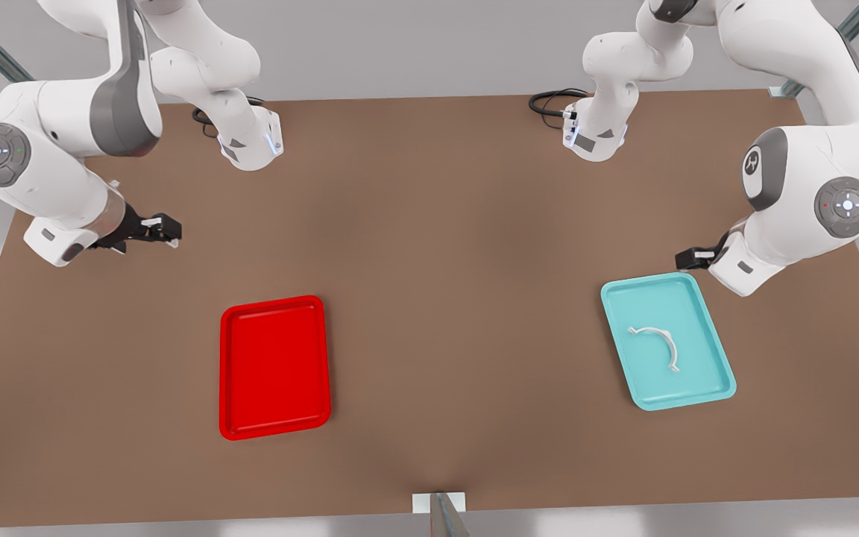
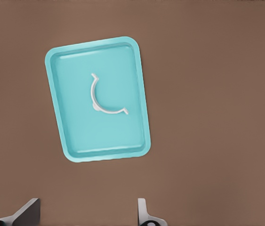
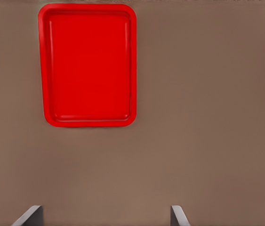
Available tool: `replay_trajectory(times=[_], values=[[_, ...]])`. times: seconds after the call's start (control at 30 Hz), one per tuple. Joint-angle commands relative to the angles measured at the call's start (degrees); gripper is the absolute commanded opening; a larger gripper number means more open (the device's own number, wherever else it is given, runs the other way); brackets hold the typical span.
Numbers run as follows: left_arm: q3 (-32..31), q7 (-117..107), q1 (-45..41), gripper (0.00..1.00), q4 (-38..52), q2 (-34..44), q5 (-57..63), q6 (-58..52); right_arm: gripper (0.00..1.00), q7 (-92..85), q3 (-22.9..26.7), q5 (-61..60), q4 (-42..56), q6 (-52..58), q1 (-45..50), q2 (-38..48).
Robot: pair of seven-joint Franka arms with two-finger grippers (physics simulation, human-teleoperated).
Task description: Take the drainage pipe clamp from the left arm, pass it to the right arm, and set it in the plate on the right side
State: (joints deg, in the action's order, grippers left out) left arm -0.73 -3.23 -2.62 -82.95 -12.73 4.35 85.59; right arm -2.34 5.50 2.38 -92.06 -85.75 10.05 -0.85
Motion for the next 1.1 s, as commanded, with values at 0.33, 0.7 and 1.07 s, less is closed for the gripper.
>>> replay_trajectory(times=[0.33, 0.7, 1.07], values=[[4.86, 15.01, 6.13, 1.0, -0.01, -29.63, -8.22, 34.98, 1.0, -2.93, 0.39, 0.43, -0.4, -1.7, -2.67, -0.39], [4.86, 24.94, 7.1, 1.0, -4.23, -35.08, -8.31, 45.1, 1.0, -2.93, 0.3, 0.43, -0.48, -1.7, -2.58, -1.0], [4.86, 24.5, 7.01, 0.62, -8.98, -32.18, -8.48, 51.52, 1.0, -2.93, 0.3, 0.25, -0.57, -1.88, -2.58, -1.44]])
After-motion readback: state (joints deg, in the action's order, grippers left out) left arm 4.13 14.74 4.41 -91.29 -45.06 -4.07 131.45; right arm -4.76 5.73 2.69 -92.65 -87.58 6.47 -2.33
